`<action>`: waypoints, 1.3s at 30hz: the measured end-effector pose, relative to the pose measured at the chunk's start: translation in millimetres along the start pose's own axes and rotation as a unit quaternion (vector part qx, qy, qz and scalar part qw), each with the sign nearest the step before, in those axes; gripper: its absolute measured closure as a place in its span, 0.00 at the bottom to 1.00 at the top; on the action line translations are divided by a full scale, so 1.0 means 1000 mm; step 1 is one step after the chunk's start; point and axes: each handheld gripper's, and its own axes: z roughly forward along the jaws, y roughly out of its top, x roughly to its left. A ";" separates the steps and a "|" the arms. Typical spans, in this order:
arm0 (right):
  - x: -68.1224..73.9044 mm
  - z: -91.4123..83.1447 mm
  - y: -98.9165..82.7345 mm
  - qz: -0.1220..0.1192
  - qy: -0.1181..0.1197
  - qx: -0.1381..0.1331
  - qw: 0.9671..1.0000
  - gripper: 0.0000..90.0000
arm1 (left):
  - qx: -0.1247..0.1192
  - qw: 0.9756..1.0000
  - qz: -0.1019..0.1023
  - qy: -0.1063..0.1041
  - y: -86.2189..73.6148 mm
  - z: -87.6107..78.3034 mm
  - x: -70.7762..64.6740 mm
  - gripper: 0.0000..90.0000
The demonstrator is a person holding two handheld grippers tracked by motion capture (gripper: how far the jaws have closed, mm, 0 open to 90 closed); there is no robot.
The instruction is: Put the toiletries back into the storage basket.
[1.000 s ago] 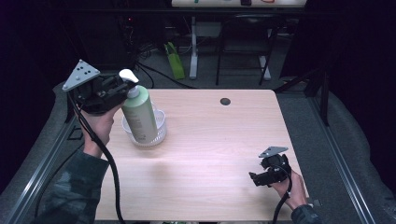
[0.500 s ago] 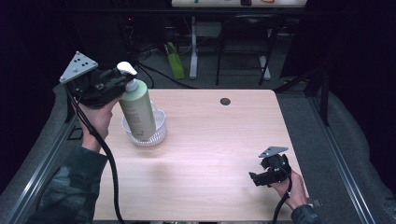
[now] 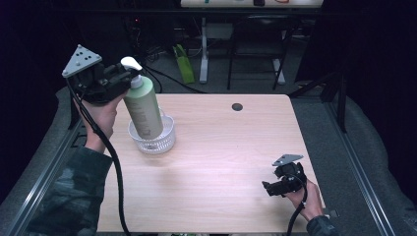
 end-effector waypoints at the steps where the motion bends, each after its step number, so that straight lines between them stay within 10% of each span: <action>1: 0.000 0.000 0.000 0.000 0.000 0.000 1.000 0.09 | -0.001 1.000 -0.001 0.001 0.000 0.001 0.001 0.75; 39: -0.001 -0.001 0.000 0.000 -0.001 0.000 1.000 0.09 | 0.021 0.999 0.009 0.046 0.002 0.032 0.024 0.75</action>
